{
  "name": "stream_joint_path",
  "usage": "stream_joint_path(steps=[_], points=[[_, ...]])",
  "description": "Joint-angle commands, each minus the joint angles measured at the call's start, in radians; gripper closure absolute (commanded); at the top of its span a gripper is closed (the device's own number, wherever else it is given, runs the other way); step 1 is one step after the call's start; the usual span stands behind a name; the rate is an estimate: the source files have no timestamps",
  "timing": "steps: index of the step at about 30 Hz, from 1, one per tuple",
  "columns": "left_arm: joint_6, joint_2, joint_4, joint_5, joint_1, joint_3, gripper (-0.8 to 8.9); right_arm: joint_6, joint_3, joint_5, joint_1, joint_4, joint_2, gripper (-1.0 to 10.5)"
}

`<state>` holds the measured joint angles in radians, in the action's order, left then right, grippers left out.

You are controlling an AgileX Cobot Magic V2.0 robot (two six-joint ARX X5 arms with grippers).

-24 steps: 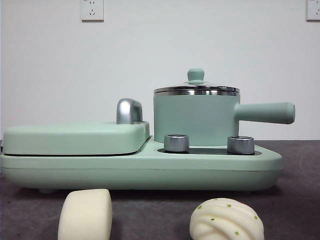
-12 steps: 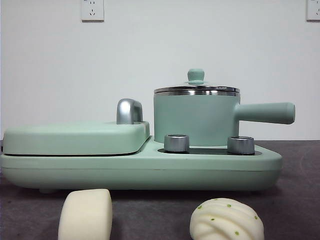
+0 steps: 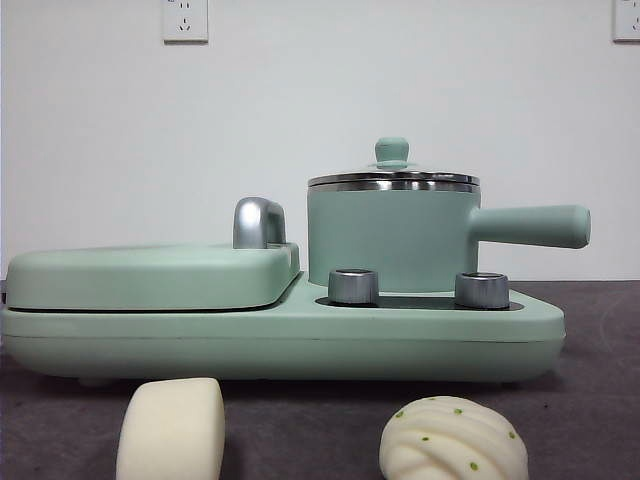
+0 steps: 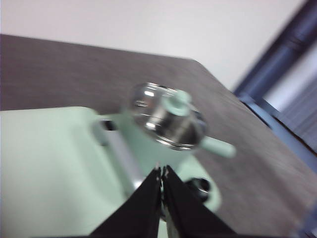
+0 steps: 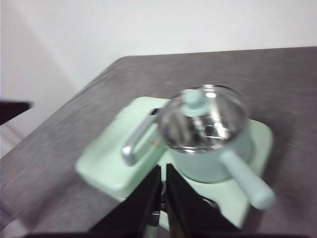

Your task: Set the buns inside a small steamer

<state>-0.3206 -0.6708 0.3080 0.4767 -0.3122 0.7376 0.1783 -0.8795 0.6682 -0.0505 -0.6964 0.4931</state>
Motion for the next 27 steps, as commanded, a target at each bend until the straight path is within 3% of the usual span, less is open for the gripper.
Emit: stream_joint_path(steps=[1,5,9,12,15,17,20,27], points=[[0.030,-0.060,0.011,0.089,-0.010,0.060,8.05,-0.087,-0.057,0.037,-0.002,-0.011,0.038,9.3],[0.033,-0.126,0.015,0.179,-0.019,0.105,8.05,-0.090,-0.084,0.039,-0.002,0.008,0.055,9.3],[0.075,-0.144,0.009,0.177,-0.020,0.105,7.97,-0.098,-0.084,0.030,-0.002,0.006,0.055,9.3],[0.100,-0.152,0.010,0.177,-0.020,0.105,6.62,-0.098,-0.084,0.002,-0.002,0.003,0.055,8.8],[0.100,-0.154,0.010,0.177,-0.020,0.105,4.58,-0.097,-0.084,-0.023,-0.002,0.002,0.056,6.9],[0.100,-0.154,0.009,0.176,-0.020,0.105,3.83,-0.097,-0.084,-0.027,-0.002,0.000,0.056,5.6],[0.100,-0.155,0.006,0.174,-0.020,0.105,3.74,-0.097,-0.084,-0.047,-0.002,0.000,0.056,4.6],[0.066,-0.193,0.011,0.174,-0.020,0.115,3.75,-0.092,-0.084,-0.043,-0.002,0.000,0.055,4.5]])
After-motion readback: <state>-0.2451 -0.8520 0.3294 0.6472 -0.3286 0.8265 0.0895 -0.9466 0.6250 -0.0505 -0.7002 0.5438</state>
